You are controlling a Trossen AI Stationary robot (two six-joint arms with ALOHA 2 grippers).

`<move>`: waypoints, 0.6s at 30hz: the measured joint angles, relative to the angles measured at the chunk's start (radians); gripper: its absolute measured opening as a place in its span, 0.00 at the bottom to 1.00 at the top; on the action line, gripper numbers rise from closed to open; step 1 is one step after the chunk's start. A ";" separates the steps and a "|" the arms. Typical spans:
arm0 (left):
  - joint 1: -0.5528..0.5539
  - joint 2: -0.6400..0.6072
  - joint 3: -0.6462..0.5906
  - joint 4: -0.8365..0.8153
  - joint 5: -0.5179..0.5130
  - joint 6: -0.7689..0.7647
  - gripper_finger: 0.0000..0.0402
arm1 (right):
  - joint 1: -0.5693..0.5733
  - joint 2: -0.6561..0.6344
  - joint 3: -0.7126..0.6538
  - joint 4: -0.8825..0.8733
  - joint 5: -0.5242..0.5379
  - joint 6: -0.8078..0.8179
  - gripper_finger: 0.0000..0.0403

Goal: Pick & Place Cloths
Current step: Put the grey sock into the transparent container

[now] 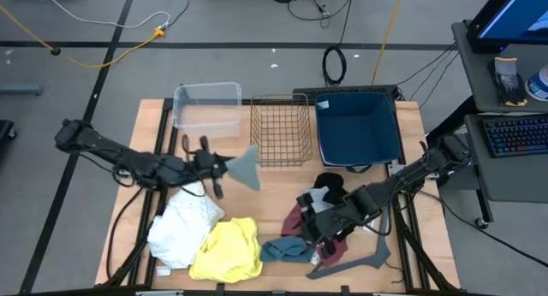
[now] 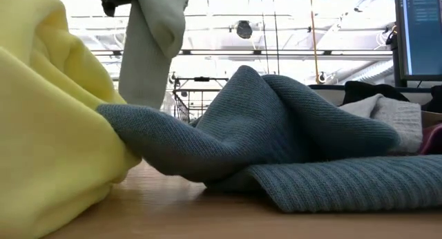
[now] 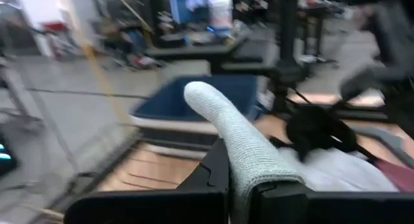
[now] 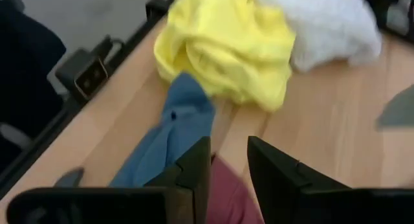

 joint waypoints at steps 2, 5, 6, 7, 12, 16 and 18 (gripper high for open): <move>0.000 -0.032 0.000 0.003 -0.052 0.040 0.00 | 0.000 0.000 0.000 -0.048 0.000 0.032 0.23; 0.001 -0.071 0.000 0.023 -0.134 0.110 0.00 | 0.000 0.000 0.000 -0.119 0.001 0.082 0.23; 0.002 -0.081 0.000 0.035 -0.162 0.135 0.00 | 0.000 0.000 0.000 -0.142 0.000 0.100 0.23; 0.003 -0.091 0.001 0.040 -0.187 0.160 0.00 | 0.000 0.000 0.000 -0.164 0.001 0.121 0.23; 0.004 -0.106 0.058 0.044 -0.310 0.285 0.00 | 0.000 0.000 0.000 -0.269 0.000 0.235 0.23; 0.007 -0.103 0.123 0.044 -0.387 0.391 0.00 | 0.000 0.000 0.000 -0.341 0.000 0.309 0.23; 0.015 -0.103 0.151 0.045 -0.415 0.442 0.00 | 0.002 0.000 0.000 -0.369 0.000 0.334 0.23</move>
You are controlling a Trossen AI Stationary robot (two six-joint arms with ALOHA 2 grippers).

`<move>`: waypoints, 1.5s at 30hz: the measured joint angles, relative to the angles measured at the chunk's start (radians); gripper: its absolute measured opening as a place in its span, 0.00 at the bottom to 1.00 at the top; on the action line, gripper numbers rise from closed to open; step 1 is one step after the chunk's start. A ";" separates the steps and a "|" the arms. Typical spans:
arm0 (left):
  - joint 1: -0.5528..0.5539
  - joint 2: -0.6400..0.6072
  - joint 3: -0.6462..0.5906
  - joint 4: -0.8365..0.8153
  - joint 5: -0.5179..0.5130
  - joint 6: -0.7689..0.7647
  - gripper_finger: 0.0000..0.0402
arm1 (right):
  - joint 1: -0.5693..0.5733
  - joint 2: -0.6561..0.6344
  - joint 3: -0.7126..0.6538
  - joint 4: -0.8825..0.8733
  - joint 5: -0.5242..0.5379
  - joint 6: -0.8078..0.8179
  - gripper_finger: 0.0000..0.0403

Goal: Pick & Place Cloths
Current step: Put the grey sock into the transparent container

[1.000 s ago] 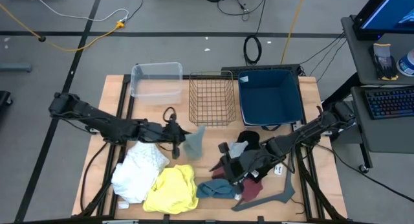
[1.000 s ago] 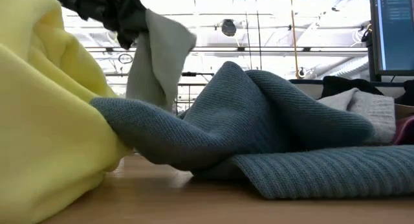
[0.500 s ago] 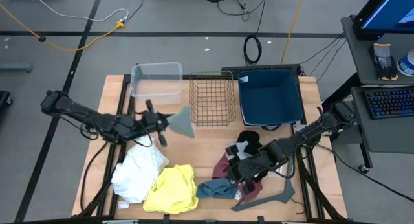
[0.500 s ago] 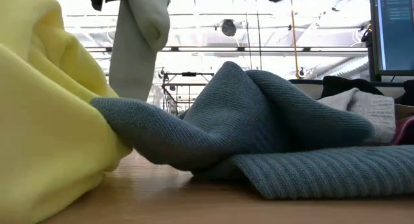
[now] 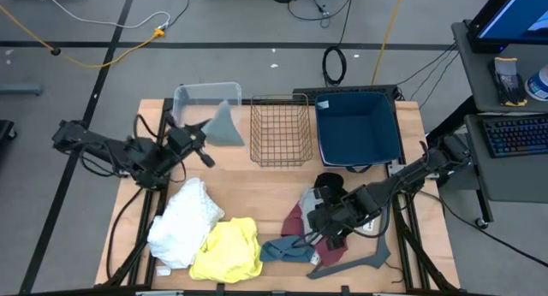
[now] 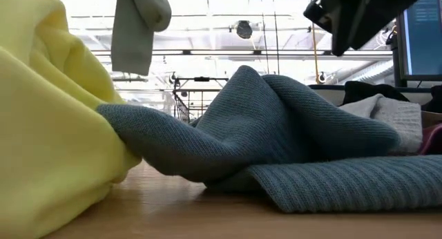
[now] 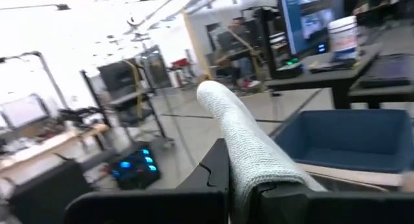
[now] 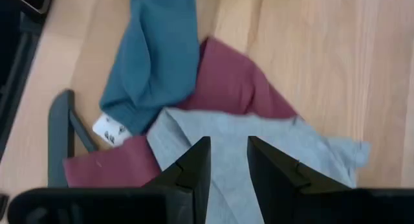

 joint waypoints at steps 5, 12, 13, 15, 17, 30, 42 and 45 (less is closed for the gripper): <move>0.042 0.000 0.063 0.001 -0.072 0.105 0.00 | 0.024 0.000 0.000 -0.052 0.000 0.038 0.23; 0.149 0.000 0.115 0.000 -0.085 0.181 0.00 | 0.080 0.000 0.000 -0.096 0.001 0.111 0.23; 0.168 0.000 0.118 0.000 -0.085 0.186 0.00 | 0.089 0.000 0.000 -0.104 0.001 0.122 0.23; 0.205 0.000 0.119 0.003 -0.084 0.190 0.00 | 0.106 0.000 0.000 -0.119 0.000 0.149 0.23; 0.245 0.000 0.120 0.004 -0.084 0.197 0.00 | 0.122 0.000 0.000 -0.131 0.000 0.171 0.23; 0.492 0.029 0.120 0.006 -0.049 0.168 0.00 | 0.184 0.000 -0.001 -0.209 0.000 0.305 0.22; 0.655 0.194 0.120 -0.025 -0.025 0.117 0.00 | 0.227 0.000 -0.001 -0.224 0.001 0.352 0.22; 0.689 0.230 0.120 -0.076 -0.025 0.088 0.00 | 0.228 0.000 -0.001 -0.223 0.003 0.366 0.22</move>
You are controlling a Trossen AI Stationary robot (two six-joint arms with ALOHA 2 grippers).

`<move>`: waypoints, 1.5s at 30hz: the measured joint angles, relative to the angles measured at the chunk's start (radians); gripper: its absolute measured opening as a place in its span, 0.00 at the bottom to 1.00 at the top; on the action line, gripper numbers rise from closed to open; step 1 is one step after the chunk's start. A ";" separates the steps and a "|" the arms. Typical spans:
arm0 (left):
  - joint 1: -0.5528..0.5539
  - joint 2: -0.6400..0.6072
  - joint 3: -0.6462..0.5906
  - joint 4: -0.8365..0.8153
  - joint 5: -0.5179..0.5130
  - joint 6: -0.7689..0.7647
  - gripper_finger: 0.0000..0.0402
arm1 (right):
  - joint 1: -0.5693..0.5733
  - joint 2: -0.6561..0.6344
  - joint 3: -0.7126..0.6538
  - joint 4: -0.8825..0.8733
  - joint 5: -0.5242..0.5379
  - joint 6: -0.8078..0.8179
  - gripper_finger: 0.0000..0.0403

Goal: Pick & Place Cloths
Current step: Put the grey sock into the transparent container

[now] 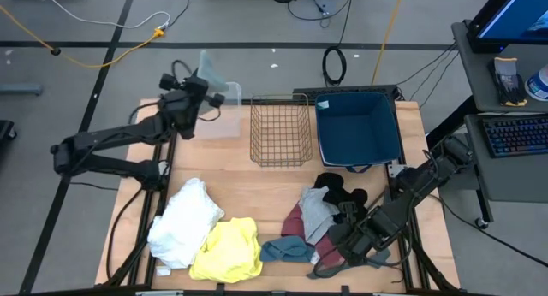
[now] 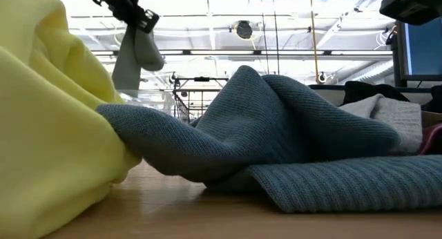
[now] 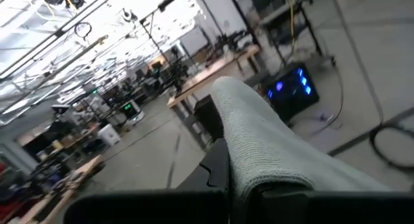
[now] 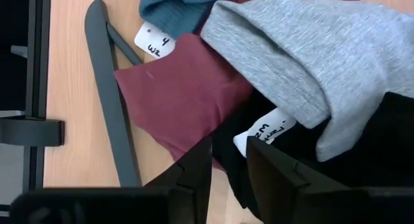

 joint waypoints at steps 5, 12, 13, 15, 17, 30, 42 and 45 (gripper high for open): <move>0.065 0.044 0.000 -0.094 0.060 -0.075 0.00 | 0.000 0.000 0.000 0.000 0.001 0.010 0.22; 0.155 0.079 0.000 -0.154 0.170 -0.171 0.00 | 0.000 0.000 0.000 0.006 0.001 0.011 0.22; 0.166 0.083 0.000 -0.177 0.180 -0.187 0.00 | 0.000 0.000 0.000 0.009 0.001 0.011 0.22; 0.187 0.087 0.000 -0.240 0.193 -0.221 0.00 | 0.000 0.000 0.000 0.010 0.001 0.011 0.22; 0.208 0.086 0.000 -0.314 0.221 -0.262 0.00 | 0.000 0.000 0.000 0.009 0.001 0.011 0.22; 0.300 0.086 0.000 -0.584 0.446 -0.439 0.00 | 0.000 0.000 0.000 0.025 0.001 0.011 0.22; 0.370 0.086 0.000 -0.709 0.602 -0.491 0.00 | 0.000 0.000 0.000 0.041 0.001 0.011 0.22; 0.383 0.086 0.000 -0.712 0.670 -0.497 0.00 | 0.000 0.000 0.000 0.053 0.001 0.011 0.22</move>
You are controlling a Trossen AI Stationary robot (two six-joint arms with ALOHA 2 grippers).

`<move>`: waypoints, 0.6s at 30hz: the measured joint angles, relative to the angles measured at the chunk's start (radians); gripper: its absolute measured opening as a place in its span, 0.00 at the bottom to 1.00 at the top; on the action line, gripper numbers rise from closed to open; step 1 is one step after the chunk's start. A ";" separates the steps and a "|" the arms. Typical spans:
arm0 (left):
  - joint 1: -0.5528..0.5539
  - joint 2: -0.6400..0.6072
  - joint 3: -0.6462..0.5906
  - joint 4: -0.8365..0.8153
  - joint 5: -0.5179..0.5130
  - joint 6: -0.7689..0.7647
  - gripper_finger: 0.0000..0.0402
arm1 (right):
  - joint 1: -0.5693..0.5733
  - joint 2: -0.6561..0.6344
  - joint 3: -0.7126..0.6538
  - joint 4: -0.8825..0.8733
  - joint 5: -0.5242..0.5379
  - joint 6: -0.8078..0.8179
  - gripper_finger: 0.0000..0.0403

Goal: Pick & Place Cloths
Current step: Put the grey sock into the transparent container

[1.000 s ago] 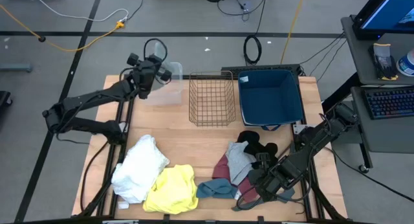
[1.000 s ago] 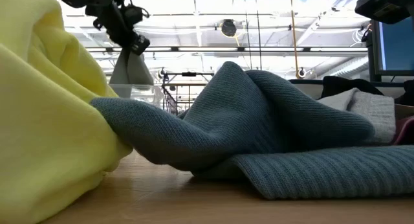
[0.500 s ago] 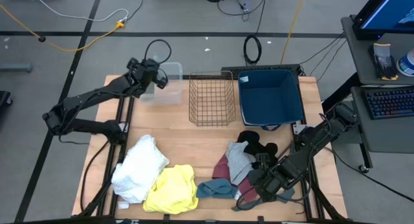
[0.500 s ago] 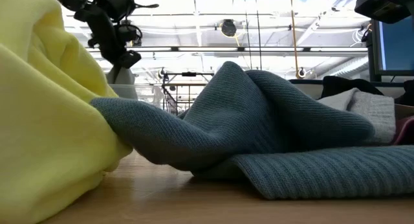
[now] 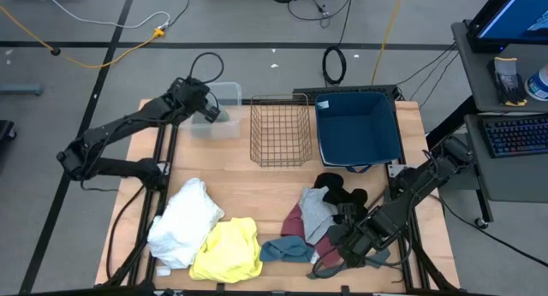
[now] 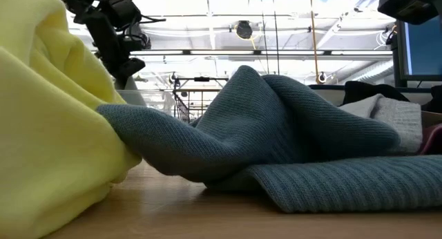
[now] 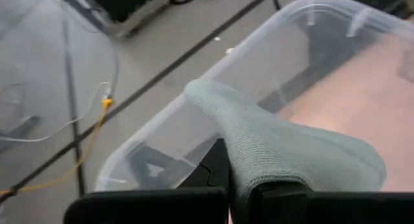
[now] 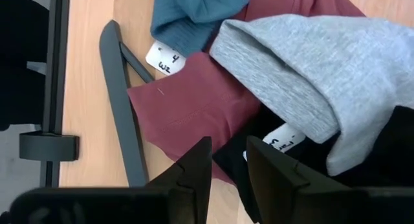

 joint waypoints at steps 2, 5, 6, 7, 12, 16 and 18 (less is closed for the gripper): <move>0.011 0.000 0.000 -0.002 0.043 -0.001 0.00 | 0.000 0.000 0.000 0.005 0.000 0.000 0.22; 0.025 0.004 0.000 -0.018 0.086 -0.004 0.00 | 0.000 0.000 0.000 0.017 -0.002 0.000 0.22; 0.026 0.009 0.000 -0.023 0.088 -0.010 0.00 | 0.000 0.000 0.000 0.019 -0.002 0.000 0.22; 0.029 0.015 0.000 -0.031 0.091 -0.018 0.00 | 0.000 0.000 0.000 0.019 -0.003 0.000 0.22; 0.039 0.068 0.000 -0.069 0.093 -0.024 0.01 | 0.000 0.000 0.000 0.018 -0.003 0.000 0.22; 0.038 0.119 -0.001 -0.062 0.121 -0.024 0.01 | 0.000 0.000 0.000 0.018 -0.003 0.000 0.22; 0.039 0.143 -0.001 -0.057 0.136 -0.023 0.01 | 0.000 0.000 0.000 0.018 -0.004 0.000 0.22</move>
